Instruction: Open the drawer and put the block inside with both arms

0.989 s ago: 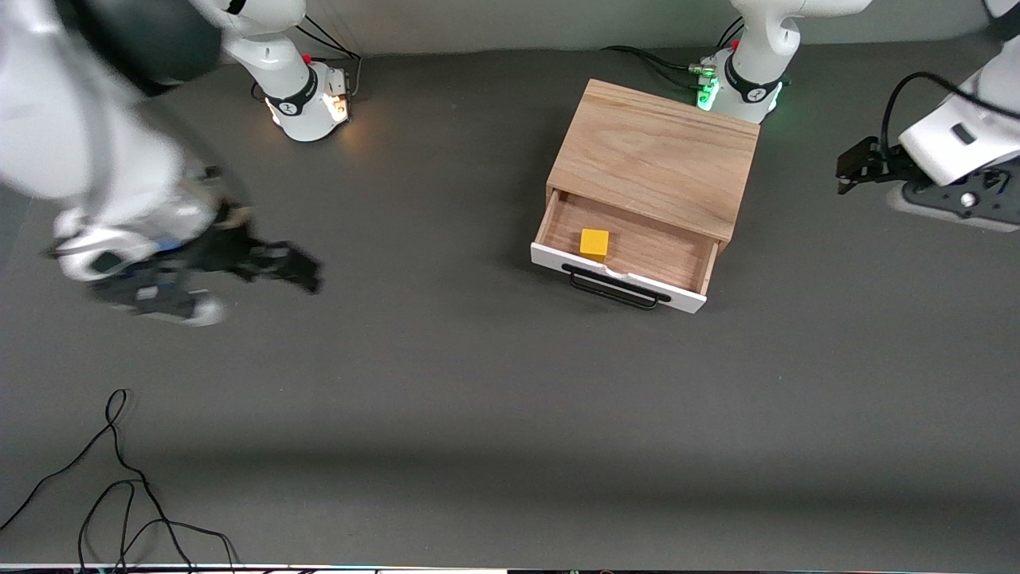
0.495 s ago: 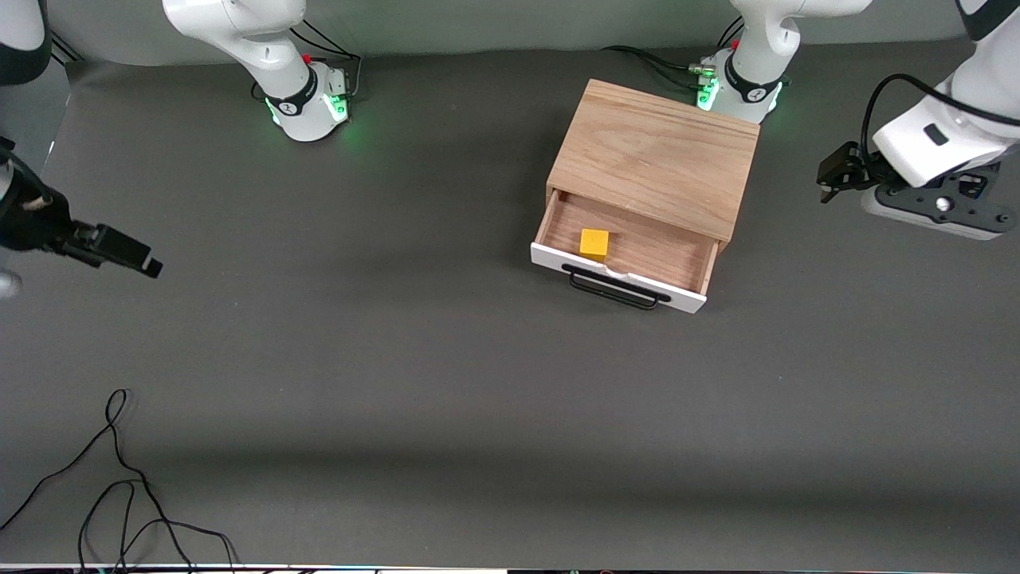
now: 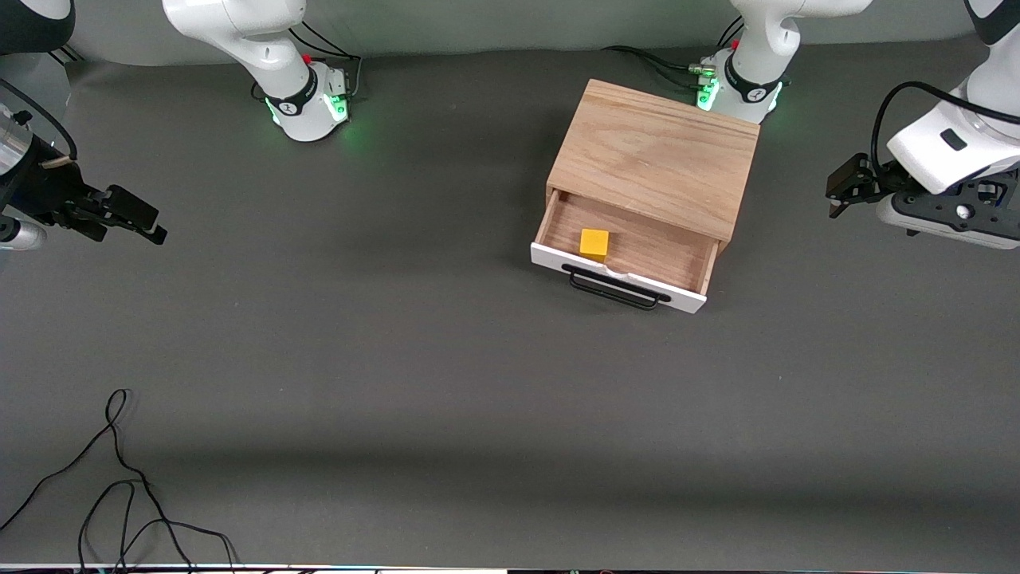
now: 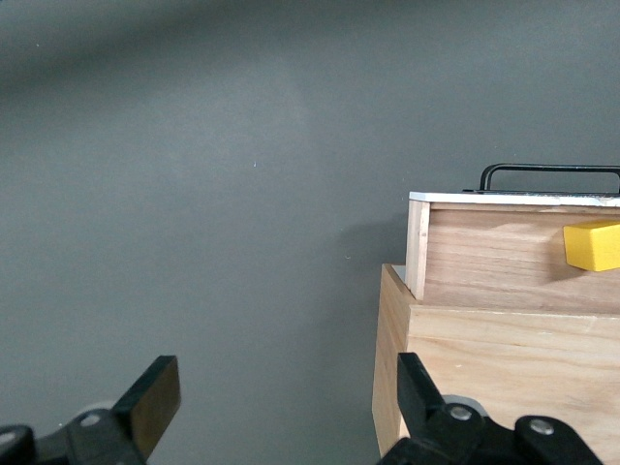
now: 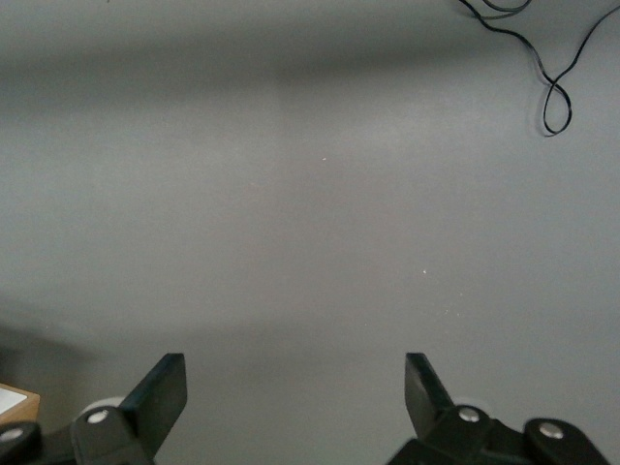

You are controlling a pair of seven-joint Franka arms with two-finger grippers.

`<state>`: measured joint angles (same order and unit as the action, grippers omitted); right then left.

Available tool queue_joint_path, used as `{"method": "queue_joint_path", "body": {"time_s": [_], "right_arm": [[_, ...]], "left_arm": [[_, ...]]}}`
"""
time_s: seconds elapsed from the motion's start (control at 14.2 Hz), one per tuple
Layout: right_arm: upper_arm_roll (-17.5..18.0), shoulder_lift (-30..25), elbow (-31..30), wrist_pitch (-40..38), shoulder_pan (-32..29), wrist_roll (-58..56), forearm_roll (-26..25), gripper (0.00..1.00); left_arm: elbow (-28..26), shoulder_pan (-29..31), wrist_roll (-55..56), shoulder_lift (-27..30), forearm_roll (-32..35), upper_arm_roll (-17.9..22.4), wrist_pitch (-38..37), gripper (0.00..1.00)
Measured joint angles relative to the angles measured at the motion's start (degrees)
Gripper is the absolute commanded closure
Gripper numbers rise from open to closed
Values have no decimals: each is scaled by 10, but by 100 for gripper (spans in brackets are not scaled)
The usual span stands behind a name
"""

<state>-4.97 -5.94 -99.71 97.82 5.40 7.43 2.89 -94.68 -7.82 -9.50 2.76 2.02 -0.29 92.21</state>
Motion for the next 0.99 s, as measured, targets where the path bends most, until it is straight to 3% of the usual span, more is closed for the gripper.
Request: {"method": "queue_joint_path", "body": {"time_s": [0.99], "right_arm": [[-6,-3,18,-48,0,-42,-12,0]], "left_arm": [[0,0,50,-4,-8,1,-4,0]]}}
